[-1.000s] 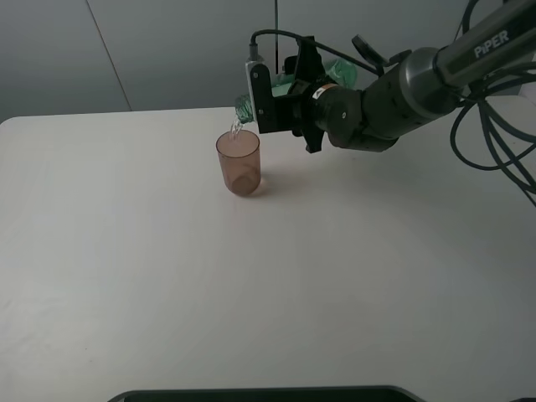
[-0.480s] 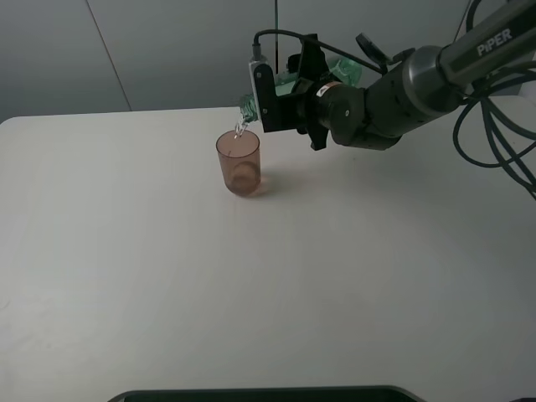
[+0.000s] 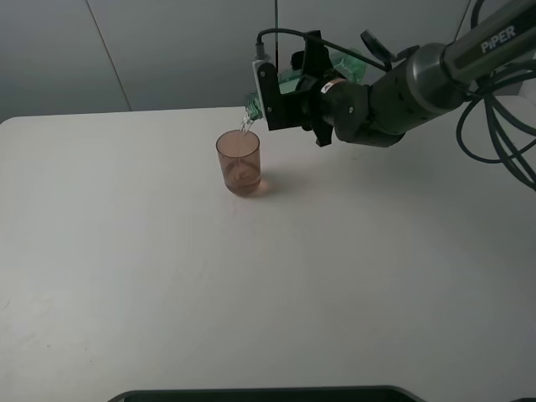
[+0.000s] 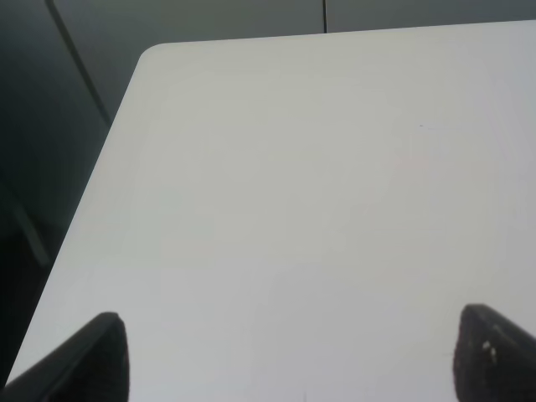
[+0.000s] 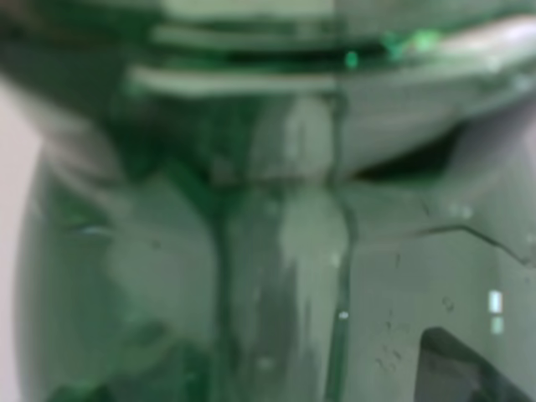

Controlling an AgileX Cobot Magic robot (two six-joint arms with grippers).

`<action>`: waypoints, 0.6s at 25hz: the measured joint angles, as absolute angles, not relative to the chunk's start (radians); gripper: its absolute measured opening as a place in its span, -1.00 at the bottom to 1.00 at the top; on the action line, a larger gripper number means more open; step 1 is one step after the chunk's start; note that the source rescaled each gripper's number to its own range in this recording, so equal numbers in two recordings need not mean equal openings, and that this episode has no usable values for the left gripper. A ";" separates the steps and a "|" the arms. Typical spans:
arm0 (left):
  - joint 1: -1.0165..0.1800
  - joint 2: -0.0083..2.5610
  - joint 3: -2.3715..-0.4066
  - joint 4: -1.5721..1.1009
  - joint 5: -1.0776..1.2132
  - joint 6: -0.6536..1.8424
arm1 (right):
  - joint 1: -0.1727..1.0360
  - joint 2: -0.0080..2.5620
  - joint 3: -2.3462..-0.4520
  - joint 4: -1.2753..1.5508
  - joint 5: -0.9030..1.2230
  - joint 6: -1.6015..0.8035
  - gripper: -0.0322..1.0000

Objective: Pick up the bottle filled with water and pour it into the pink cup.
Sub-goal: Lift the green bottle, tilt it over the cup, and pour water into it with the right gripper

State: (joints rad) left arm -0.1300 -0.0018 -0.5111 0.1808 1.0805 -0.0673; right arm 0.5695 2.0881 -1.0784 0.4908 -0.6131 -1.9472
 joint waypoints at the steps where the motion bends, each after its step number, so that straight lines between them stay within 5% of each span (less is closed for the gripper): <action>1: -0.130 -0.002 -0.511 0.181 1.081 -0.067 | 0.567 2.088 -1.078 0.491 -0.613 -1.949 -0.93; 15: -0.130 -0.002 -0.511 0.181 1.081 -0.067 | 0.559 2.088 -1.078 0.491 -0.617 -1.979 -0.93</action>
State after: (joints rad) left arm -0.1300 -0.0018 -0.5111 0.1808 1.0805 -0.0673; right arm 0.5592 2.0881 -1.0784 0.4908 -0.6169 -1.9791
